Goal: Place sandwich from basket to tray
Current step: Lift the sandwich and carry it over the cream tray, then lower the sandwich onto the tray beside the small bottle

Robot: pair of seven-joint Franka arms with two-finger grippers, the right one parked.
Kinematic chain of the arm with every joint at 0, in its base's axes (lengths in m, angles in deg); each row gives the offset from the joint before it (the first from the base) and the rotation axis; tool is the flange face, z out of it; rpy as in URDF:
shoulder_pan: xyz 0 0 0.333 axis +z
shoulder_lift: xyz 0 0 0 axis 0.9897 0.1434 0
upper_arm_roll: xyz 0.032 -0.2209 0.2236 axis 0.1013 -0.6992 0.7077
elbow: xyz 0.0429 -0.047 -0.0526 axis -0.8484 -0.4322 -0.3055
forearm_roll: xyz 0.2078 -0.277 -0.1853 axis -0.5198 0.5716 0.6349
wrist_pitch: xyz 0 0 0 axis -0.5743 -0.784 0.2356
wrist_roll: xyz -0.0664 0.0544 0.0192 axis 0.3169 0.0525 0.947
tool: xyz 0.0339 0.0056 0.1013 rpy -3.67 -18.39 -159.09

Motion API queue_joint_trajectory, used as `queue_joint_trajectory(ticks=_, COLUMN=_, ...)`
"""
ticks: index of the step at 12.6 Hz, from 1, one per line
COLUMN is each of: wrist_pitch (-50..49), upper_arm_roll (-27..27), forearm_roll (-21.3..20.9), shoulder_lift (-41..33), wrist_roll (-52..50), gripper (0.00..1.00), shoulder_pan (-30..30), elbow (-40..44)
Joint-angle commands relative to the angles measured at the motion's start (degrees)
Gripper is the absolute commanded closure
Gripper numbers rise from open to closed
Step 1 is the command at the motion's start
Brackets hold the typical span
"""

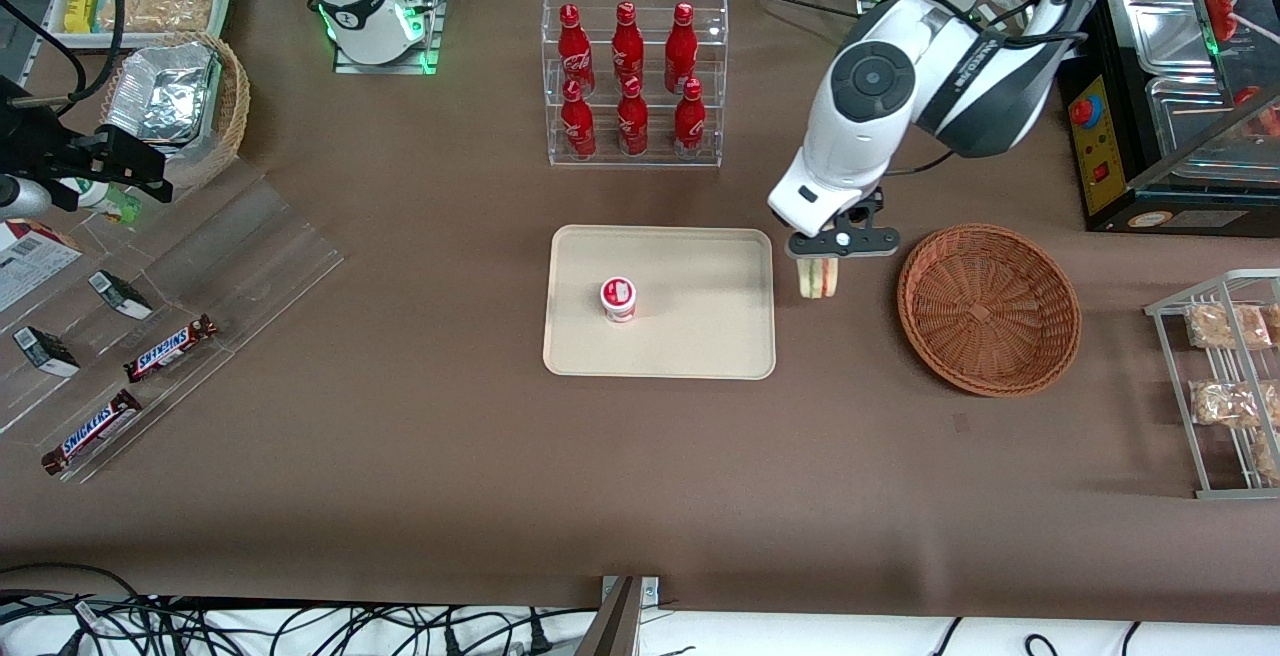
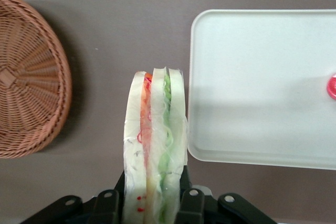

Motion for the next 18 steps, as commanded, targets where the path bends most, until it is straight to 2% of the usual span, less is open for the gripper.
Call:
queue_joint_trajectory(ticks=1, wrist_pitch=3.0, upper_arm_roll=-0.1, forearm_roll=0.6, shoulder_lift=3.4, wrist_roll=-2.3, gripper=0.62, shoulder_pan=-2.8, elbow=2.2)
queue_joint_trajectory(ticks=4, wrist_pitch=10.6, upper_arm_roll=0.0, forearm_roll=-2.0, shoulder_lift=7.4, wrist_roll=-8.0, gripper=0.62, shoulder_pan=-6.8, elbow=2.1)
queue_joint_trajectory(ticks=9, wrist_pitch=15.4, upper_arm_roll=0.1, forearm_roll=-12.0, shoulder_lift=12.8, wrist_roll=-15.8, gripper=0.64, shoulder_pan=-9.0, elbow=2.2)
queue_joint_trajectory(ticks=15, wrist_pitch=17.6, upper_arm_roll=0.5, forearm_roll=-13.8, shoulder_lift=14.9, wrist_roll=-16.5, gripper=0.64, shoulder_pan=-9.1, elbow=2.2)
queue_joint_trajectory(ticks=18, wrist_pitch=18.8, upper_arm_roll=0.4, forearm_roll=-18.7, shoulder_lift=16.9, wrist_roll=-19.9, gripper=0.64, shoulder_pan=-9.2, elbow=2.3)
